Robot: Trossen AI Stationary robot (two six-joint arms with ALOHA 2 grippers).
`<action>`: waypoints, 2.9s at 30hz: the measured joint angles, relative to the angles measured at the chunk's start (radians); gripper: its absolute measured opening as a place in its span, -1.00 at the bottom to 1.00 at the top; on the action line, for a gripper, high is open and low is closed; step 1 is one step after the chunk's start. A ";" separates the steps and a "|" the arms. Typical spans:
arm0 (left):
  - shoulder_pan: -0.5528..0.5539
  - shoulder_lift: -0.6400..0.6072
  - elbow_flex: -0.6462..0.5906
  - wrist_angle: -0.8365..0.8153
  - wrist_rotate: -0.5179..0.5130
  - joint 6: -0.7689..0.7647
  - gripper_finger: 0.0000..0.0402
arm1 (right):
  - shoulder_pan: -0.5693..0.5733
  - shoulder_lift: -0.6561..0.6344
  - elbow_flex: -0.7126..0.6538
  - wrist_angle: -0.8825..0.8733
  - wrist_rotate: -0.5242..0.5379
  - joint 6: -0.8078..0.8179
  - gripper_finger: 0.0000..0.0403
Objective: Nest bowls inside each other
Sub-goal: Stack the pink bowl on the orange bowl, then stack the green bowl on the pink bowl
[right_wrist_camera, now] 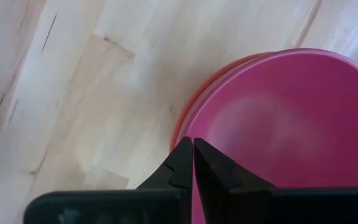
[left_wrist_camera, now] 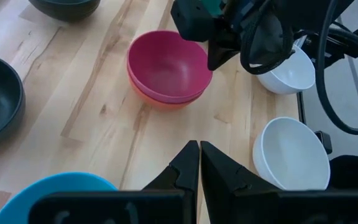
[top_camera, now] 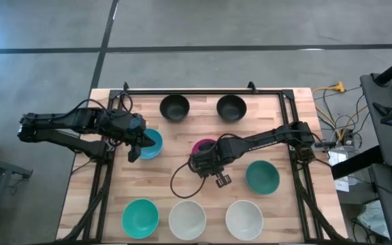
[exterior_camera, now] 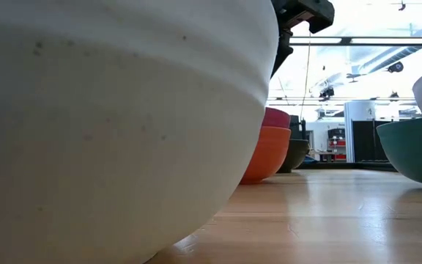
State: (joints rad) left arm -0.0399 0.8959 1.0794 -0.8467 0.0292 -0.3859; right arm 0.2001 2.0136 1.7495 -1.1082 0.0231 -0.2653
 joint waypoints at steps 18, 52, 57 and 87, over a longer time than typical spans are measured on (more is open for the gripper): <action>0.000 0.000 0.000 0.000 0.001 0.000 -1.00 | -0.001 0.000 -0.037 -0.005 0.005 0.005 -0.96; 0.000 0.178 0.007 0.453 0.000 0.238 -1.00 | 0.374 -1.021 -0.653 0.015 0.563 1.485 -0.96; 0.017 0.140 0.032 0.378 0.002 0.156 -1.00 | 0.267 -1.152 -0.890 0.143 0.302 1.492 -0.88; 0.040 -0.558 -0.471 0.708 -0.167 -0.158 -1.00 | -0.013 -0.729 -0.959 0.159 -0.075 0.336 -0.31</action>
State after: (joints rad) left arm -0.0002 0.3379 0.6079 -0.1390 -0.1378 -0.5440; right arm 0.1867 1.2845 0.7906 -0.9495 -0.0521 0.0703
